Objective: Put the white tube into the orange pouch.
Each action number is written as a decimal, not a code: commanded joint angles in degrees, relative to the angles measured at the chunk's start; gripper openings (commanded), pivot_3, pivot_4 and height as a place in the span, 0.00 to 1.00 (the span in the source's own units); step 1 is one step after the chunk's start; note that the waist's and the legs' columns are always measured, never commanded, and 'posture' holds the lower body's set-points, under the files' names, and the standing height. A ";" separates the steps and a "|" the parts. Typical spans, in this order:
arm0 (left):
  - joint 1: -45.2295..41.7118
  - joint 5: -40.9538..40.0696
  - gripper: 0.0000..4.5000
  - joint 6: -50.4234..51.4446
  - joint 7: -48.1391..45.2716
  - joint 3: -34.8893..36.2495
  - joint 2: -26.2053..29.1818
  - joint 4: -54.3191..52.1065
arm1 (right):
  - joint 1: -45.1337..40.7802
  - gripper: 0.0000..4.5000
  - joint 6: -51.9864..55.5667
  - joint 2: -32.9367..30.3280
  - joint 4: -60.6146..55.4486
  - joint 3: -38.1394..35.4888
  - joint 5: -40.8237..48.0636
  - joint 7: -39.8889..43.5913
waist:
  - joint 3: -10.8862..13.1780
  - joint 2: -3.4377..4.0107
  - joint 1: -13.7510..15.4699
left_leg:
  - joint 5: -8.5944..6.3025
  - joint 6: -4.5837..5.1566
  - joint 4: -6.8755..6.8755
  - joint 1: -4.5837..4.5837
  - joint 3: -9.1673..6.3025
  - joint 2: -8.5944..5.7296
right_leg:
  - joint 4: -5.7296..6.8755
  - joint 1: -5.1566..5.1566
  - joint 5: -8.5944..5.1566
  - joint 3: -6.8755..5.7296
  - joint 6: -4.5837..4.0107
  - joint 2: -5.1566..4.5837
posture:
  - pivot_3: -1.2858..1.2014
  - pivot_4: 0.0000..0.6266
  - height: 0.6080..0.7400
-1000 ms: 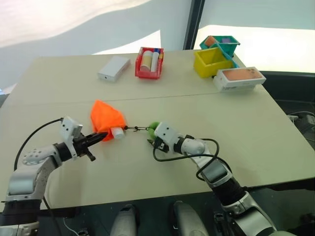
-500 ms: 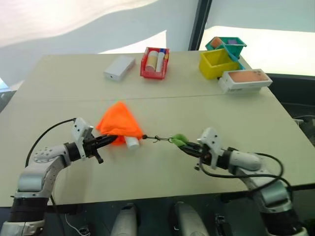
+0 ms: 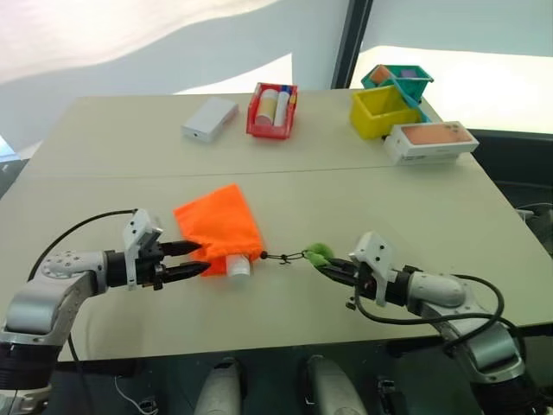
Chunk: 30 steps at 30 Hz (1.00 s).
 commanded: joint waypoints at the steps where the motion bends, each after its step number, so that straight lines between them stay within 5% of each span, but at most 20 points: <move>1: 0.81 0.37 0.87 -1.48 1.80 1.30 -0.73 -2.83 | -1.67 0.00 -2.31 0.14 -0.67 0.41 -0.87 -0.23 | 0.00 0.00 -0.04 | 0.00 0.00 0.02 -0.01 0.01 0.00 | 0.00 0.00 0.00 0.01 0.00 -0.01 | 0.52 0.24 1.00; 4: 2.78 1.20 0.87 -2.29 2.90 0.81 -1.12 -4.48 | -1.81 0.00 -0.48 -0.37 -2.64 0.11 0.94 0.66 | 0.00 -0.01 -0.05 | 0.00 0.00 0.01 -0.02 0.03 0.01 | -0.01 0.01 0.05 0.01 -0.07 0.00 | 0.52 0.24 1.00; 7: 5.03 2.27 0.89 -3.71 4.15 0.52 -1.89 -5.89 | -1.84 0.23 3.03 -0.88 -5.06 -1.22 3.60 0.76 | 0.00 0.00 -0.06 | 0.00 0.00 -0.02 -0.02 0.02 0.01 | 0.00 0.00 0.04 0.01 -0.06 0.02 | 0.52 0.24 1.00; 11: 5.03 4.75 0.89 -6.31 7.13 0.02 -3.88 -5.76 | -0.96 0.69 3.63 -2.70 -8.89 -0.88 4.08 1.40 | 0.00 -0.01 -0.01 | 0.00 0.00 0.00 -0.02 -0.02 0.02 | 0.02 0.00 0.04 0.00 -0.06 0.04 | 0.52 0.24 1.00; 20: 4.03 6.94 0.83 -9.19 9.73 -0.70 -7.43 -4.63 | -6.39 0.69 7.39 0.65 -11.44 3.78 7.91 0.52 | -0.01 -0.02 -0.19 | 0.00 0.00 0.08 -0.02 -0.01 0.03 | 0.03 0.03 0.05 -0.01 -0.06 0.07 | 0.52 0.24 1.00; 23: 3.53 6.76 0.60 -9.38 9.26 -1.06 -8.14 -4.50 | -10.88 0.49 6.75 5.16 -6.54 10.35 5.09 -0.50 | -0.01 -0.02 -0.34 | 0.00 0.00 0.10 -0.01 -0.04 0.05 | 0.06 0.02 0.06 -0.02 -0.08 0.12 | 0.52 0.24 1.00; 27: 3.67 5.61 0.12 -8.19 8.76 -1.25 -8.50 -5.21 | -15.27 0.02 6.00 10.39 0.46 18.01 0.87 -1.20 | -0.01 -0.02 -0.28 | 0.00 0.00 0.10 -0.01 -0.04 0.05 | 0.07 0.02 0.07 -0.02 -0.09 0.12 | 0.52 0.24 1.00; 28: 3.83 5.89 0.01 -8.27 8.70 -1.44 -8.38 -5.28 | -15.96 0.00 5.78 11.12 1.60 18.55 0.19 -1.47 | 0.00 -0.01 -0.28 | 0.00 0.00 0.10 -0.01 -0.03 0.05 | 0.07 0.02 0.07 -0.02 -0.09 0.12 | 0.52 0.24 1.00; 30: 4.18 6.82 0.01 -8.50 8.99 -1.81 -7.91 -5.32 | -16.96 0.00 6.83 12.27 2.42 19.29 0.75 -0.76 | -0.01 -0.01 -0.11 | 0.00 0.01 0.10 -0.03 -0.02 0.04 | 0.07 0.01 0.07 -0.01 -0.09 0.10 | 0.52 0.24 1.00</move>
